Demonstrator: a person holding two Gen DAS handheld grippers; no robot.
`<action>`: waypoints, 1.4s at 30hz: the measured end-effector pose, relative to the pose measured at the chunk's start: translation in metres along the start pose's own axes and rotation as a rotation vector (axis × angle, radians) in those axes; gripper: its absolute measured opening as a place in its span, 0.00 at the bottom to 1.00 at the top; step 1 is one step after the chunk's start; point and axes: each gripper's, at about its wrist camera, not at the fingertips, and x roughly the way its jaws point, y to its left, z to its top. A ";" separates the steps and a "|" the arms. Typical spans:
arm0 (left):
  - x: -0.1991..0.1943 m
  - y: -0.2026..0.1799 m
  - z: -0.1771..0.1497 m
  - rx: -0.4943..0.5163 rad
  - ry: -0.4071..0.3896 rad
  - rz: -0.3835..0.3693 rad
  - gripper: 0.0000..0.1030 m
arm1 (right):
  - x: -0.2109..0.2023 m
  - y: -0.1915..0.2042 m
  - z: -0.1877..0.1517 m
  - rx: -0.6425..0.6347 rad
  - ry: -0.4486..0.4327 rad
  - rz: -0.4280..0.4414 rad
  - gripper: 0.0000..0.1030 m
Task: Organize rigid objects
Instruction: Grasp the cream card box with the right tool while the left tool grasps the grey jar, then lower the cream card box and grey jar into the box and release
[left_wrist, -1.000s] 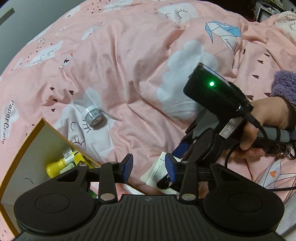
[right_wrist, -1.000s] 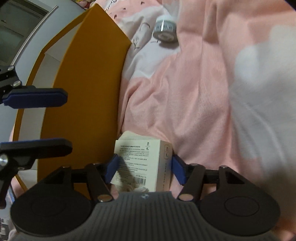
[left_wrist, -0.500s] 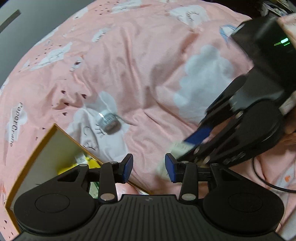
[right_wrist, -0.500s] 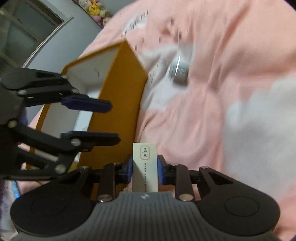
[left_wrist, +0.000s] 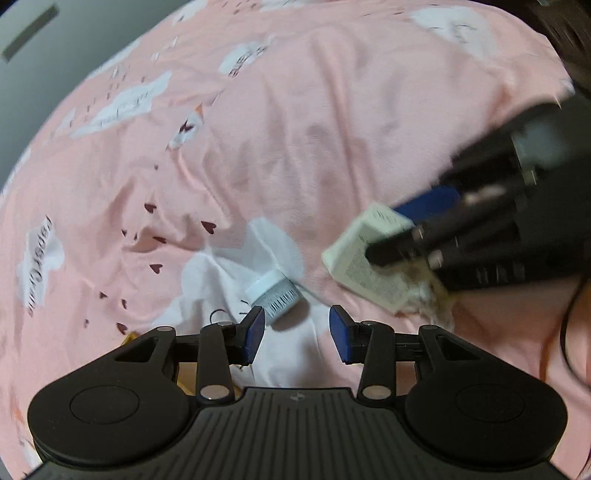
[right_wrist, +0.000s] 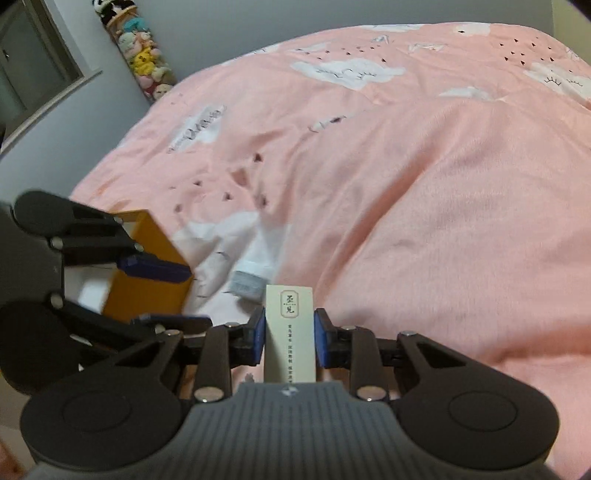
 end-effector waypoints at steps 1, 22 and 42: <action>0.006 0.002 0.004 -0.025 0.017 0.000 0.47 | 0.008 -0.004 -0.001 0.012 0.008 0.003 0.25; 0.081 0.030 0.031 -0.245 0.265 0.050 0.48 | 0.035 -0.022 -0.009 0.021 0.060 0.100 0.26; 0.001 0.010 0.007 -0.223 0.039 0.009 0.47 | 0.011 -0.007 -0.011 0.008 0.050 0.078 0.26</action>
